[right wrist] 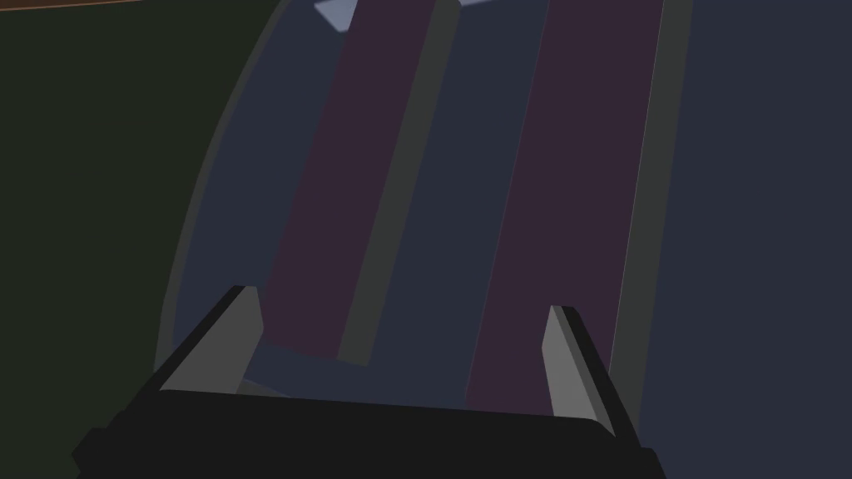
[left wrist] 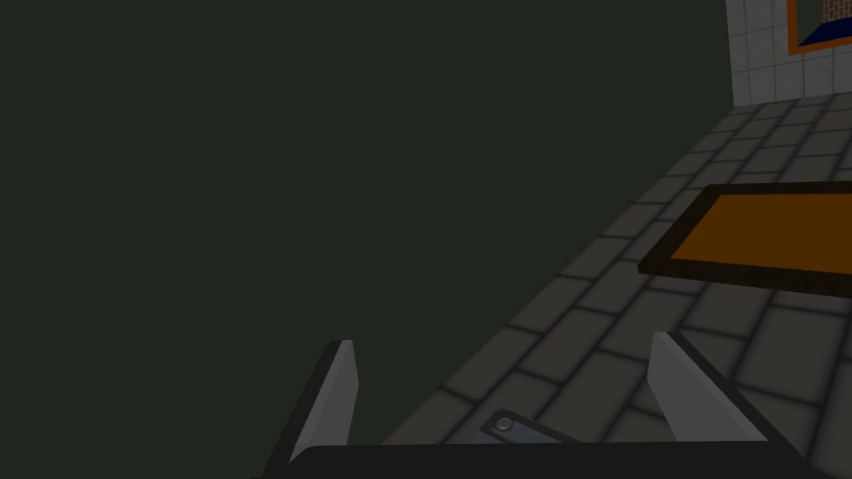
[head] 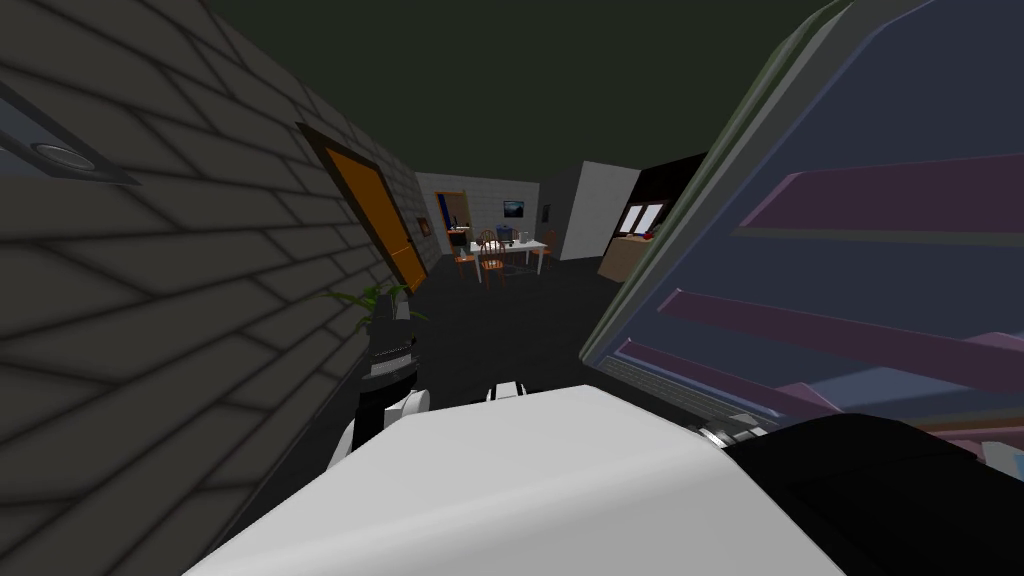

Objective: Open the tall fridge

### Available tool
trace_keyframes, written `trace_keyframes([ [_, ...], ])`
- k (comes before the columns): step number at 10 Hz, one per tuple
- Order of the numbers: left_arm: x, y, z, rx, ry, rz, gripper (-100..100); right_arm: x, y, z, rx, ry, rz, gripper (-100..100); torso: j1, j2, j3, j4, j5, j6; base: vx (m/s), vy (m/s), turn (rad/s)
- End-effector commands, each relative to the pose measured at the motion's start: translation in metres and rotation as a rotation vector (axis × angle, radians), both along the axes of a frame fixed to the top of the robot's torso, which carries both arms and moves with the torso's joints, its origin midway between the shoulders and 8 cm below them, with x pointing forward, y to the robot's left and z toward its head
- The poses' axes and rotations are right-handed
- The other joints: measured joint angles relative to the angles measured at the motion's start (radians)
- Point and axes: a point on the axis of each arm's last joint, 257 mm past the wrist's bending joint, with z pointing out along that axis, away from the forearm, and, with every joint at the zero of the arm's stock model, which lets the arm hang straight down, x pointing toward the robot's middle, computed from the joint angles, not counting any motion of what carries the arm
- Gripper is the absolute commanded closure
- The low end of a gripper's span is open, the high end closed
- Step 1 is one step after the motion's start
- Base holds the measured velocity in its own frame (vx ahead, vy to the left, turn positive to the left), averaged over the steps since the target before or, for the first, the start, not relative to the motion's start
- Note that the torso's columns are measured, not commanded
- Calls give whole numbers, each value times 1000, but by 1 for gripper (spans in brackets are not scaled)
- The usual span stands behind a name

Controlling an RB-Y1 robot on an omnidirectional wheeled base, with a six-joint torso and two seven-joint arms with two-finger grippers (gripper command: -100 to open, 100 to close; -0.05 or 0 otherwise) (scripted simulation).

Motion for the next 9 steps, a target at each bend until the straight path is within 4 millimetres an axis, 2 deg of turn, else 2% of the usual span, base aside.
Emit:
trace_keyframes([
  [1, 0, 0, 0, 0, 0, 0, 0, 0, -4, 2, 3, -3, 2, -100, 0, 0, 0, 0, 0, 0, 0, 0, 0],
  [2, 0, 0, 0, 0, 0, 0, 0, 0, 10, -5, 4, -2, 3, 100, -1, 0, 0, 0, 0, 0, 1, -10, -11],
  [3, 0, 0, 0, 0, 0, 0, 0, 0, 16, -8, 4, -2, 4, 100, -1, 0, 0, 0, -1, 0, 3, -17, -10],
  [4, 0, 0, 0, 0, 0, 0, 0, -1, 10, -6, 6, 0, 4, 100, -1, 0, 0, 0, -1, 0, 1, -7, -1],
  [5, 0, 0, 0, 0, 0, 0, 0, 3, 3, 13, -45, -4, 40, -100, -1, 0, 0, 0, 0, 0, 26, -58, 17],
  [8, 0, 0, 0, 0, 0, 0, 0, 14, -8, 49, -131, -6, 107, -100, -3, -2, -1, -1, -1, 0, 62, -105, 24],
  [9, 0, 0, 0, 0, 0, 0, 0, 14, -8, 49, -131, -6, 107, -100, -2, -2, -1, -1, -1, 0, 48, -72, 18],
])
